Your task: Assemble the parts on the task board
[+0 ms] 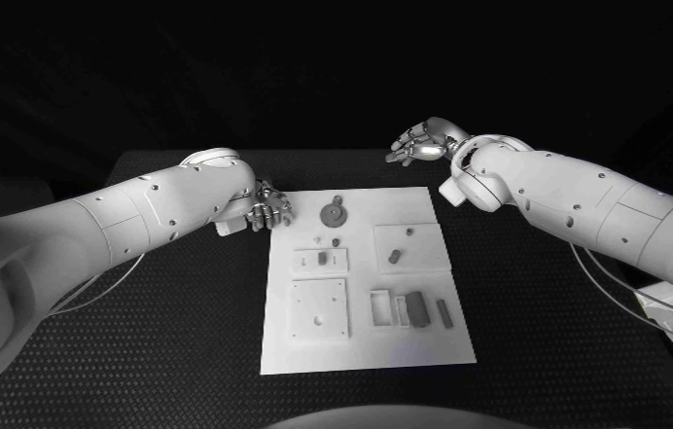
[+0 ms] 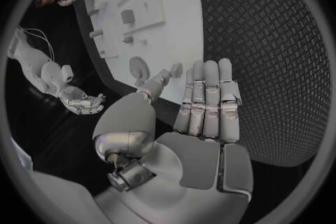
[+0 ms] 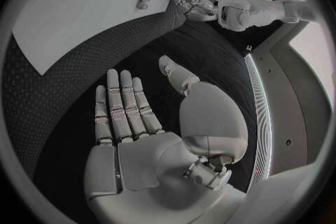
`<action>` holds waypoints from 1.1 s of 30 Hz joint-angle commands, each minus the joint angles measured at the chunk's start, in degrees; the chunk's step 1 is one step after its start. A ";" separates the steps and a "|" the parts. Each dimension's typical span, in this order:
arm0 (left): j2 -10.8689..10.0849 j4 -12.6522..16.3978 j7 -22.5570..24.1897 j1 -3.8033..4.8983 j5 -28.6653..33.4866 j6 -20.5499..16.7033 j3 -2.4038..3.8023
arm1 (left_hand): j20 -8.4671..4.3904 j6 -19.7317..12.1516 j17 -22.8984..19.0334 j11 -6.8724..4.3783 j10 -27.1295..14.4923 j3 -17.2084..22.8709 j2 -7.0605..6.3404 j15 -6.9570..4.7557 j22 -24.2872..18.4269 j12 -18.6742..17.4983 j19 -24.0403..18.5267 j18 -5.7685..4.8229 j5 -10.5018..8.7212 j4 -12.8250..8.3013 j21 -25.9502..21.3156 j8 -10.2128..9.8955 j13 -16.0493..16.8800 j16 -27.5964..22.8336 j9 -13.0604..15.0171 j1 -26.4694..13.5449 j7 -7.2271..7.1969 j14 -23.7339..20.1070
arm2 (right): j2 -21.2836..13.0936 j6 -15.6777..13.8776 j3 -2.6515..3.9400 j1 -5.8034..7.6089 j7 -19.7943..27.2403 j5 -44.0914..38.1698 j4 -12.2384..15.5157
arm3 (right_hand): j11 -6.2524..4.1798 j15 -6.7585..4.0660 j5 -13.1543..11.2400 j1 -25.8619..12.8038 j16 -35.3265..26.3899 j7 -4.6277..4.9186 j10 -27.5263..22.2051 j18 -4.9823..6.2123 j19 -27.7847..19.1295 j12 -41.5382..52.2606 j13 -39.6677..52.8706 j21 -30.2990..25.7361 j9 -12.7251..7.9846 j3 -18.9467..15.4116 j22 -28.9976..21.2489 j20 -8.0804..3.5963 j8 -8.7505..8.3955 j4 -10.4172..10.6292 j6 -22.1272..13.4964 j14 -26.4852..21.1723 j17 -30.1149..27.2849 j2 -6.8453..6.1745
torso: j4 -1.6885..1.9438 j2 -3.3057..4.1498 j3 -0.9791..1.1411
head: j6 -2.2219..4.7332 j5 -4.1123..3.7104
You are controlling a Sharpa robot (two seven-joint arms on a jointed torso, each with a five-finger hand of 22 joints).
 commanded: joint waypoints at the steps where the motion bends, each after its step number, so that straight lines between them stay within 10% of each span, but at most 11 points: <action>1: 0.15 -0.04 0.71 -0.04 0.74 -0.28 0.01 | 0.06 0.35 -0.01 -0.10 0.34 0.01 0.41 0.01 0.07 0.27 0.45 -0.25 0.20 -0.33 0.25 0.28 -0.10 0.10 -0.07 0.08 0.07 0.59 | 0.04 0.33 0.02 -0.03 0.66 -0.07 0.01 | -0.04 0.07 -0.25 0.15 -0.40 1.52 0.36 -1.15 -0.15 -0.24 -0.08 -0.35 -0.07 -0.11 0.10 0.00 0.25 0.19 -0.55 -0.41 -0.03 0.19 | -0.02 -0.01 0.02 | -0.05 -0.06; 20: 0.55 0.07 1.14 -0.04 2.23 -0.58 0.01 | -0.07 1.29 -0.02 -0.44 1.27 2.08 3.73 -0.13 0.56 0.38 1.10 -0.35 -1.67 -3.10 0.29 1.11 -0.44 0.41 -0.28 4.69 -0.31 1.19 | 0.12 0.39 0.02 -0.08 0.67 -0.07 -0.10 | -0.04 0.07 -0.25 0.15 -0.42 1.52 0.39 -1.16 -0.15 -0.25 -0.20 -0.41 -0.09 -0.13 0.17 0.00 0.28 0.20 -0.55 -0.41 -0.02 0.19 | 0.02 -0.03 -0.02 | -0.22 -0.20; 33: -0.28 0.83 1.22 -0.04 2.50 -2.71 0.03 | -0.95 4.53 1.15 -1.75 4.93 7.03 2.50 -1.11 2.23 1.04 3.69 -0.23 -3.70 -1.45 1.45 3.31 -0.42 2.40 0.73 8.38 -1.92 3.47 | 0.10 0.38 0.02 -0.16 0.71 -0.07 -0.11 | -0.04 0.07 -0.25 0.15 -0.44 1.52 0.40 -1.16 -0.15 -0.25 -0.26 -0.44 -0.11 -0.14 0.22 0.00 0.28 0.20 -0.56 -0.41 -0.02 0.18 | 0.02 -0.02 -0.03 | -0.32 -0.34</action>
